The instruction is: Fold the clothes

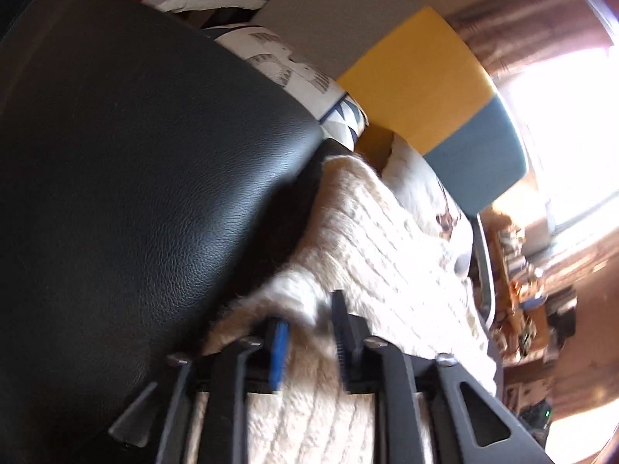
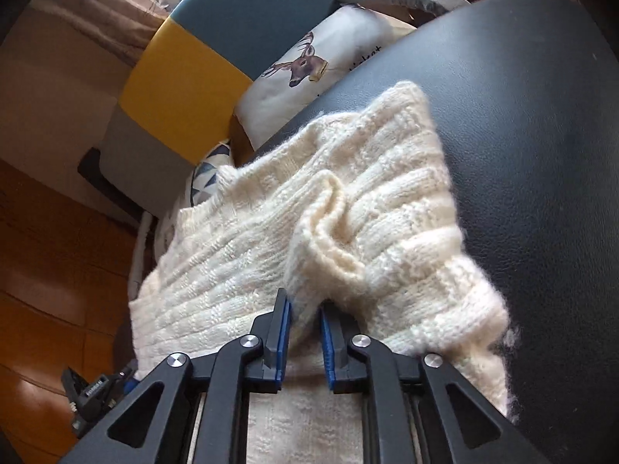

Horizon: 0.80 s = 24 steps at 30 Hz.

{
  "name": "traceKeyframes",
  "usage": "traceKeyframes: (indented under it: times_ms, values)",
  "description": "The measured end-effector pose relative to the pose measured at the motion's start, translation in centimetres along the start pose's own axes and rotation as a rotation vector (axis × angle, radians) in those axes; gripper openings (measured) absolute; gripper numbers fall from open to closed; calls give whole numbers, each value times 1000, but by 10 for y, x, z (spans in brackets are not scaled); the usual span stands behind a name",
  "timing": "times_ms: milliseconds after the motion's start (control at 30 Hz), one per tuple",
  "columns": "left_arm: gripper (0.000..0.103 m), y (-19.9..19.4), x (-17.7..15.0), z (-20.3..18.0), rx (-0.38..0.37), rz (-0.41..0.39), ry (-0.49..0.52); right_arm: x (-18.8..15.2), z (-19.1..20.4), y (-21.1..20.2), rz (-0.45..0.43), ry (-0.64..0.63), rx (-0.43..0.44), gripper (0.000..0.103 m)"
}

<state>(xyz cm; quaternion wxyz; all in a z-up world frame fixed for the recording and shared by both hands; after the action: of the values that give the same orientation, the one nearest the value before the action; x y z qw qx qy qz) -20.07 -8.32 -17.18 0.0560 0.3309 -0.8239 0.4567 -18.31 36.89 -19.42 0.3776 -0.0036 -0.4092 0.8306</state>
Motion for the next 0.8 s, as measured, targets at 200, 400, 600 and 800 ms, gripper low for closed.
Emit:
traceKeyframes:
  times_ms: [200, 400, 600, 800]
  values:
    - [43, -49, -10, -15, 30, -62, 170, 4, 11, -45, -93, -107, -92, 24]
    - [51, -51, -4, -54, 15, -177, 364, 12, 77, -34, -146, -431, -186, 24]
    - [51, 22, 15, -91, 147, -158, 549, 16, 84, 20, -78, -548, -343, 24]
    - [54, 67, 12, -60, 252, -93, 559, 6, 54, 34, -109, -576, -352, 24]
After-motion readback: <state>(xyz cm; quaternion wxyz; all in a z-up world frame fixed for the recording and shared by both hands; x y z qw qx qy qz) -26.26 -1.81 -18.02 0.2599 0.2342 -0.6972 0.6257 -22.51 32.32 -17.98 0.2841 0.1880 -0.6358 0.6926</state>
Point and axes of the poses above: each gripper's, at about its wrist camera, not at the fingertips, and y roughly the way its jaws point, z to its left, x to its top, the point moved 4 cm from there along y, roughly the way its jaws point, and after that the axes turned 2 degrees about y, right-handed, at the moved point
